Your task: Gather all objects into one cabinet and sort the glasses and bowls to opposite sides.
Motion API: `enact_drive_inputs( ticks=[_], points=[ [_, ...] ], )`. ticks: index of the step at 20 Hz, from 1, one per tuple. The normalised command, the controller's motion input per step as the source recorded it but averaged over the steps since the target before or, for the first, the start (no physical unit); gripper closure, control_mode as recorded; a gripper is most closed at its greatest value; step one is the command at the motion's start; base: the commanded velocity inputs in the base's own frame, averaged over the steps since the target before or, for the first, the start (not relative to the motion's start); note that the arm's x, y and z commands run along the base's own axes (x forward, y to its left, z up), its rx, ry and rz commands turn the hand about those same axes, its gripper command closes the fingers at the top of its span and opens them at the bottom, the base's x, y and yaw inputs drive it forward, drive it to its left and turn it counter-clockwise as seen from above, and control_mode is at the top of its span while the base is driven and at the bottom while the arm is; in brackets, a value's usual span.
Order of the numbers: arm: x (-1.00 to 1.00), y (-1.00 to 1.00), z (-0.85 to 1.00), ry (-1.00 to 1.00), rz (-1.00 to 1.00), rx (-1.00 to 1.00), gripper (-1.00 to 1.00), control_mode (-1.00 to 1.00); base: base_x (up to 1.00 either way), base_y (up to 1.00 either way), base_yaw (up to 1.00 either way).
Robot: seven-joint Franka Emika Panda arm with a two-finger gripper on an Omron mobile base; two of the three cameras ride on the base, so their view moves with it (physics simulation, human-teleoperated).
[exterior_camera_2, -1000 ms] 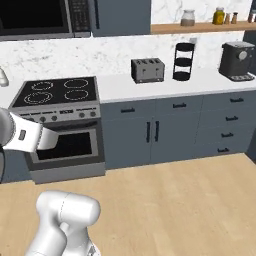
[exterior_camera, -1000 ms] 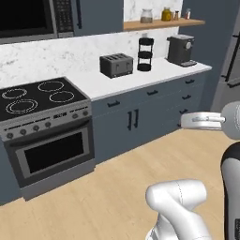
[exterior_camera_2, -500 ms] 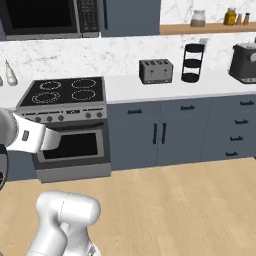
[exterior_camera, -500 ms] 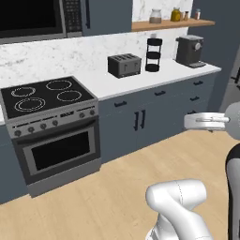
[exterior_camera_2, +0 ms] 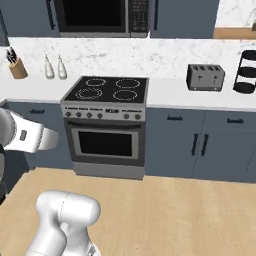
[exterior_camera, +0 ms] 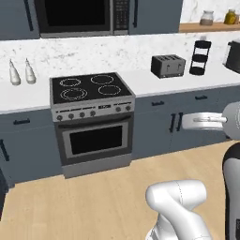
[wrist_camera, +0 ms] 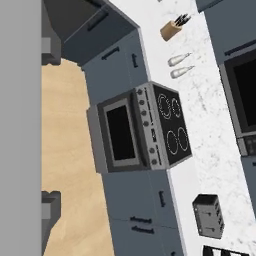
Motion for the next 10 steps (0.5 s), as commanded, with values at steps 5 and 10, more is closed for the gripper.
enact_drive_inputs(
  ticks=[5, 10],
  points=[
    [0.00, 0.00, 0.00, 0.00, 0.00, 0.00, -1.00, 1.00, 0.09, 0.26, 0.46],
    [0.00, 0.00, 0.00, 0.00, 0.00, 0.00, -1.00, 1.00, 0.12, 0.34, 0.36]
  ],
)
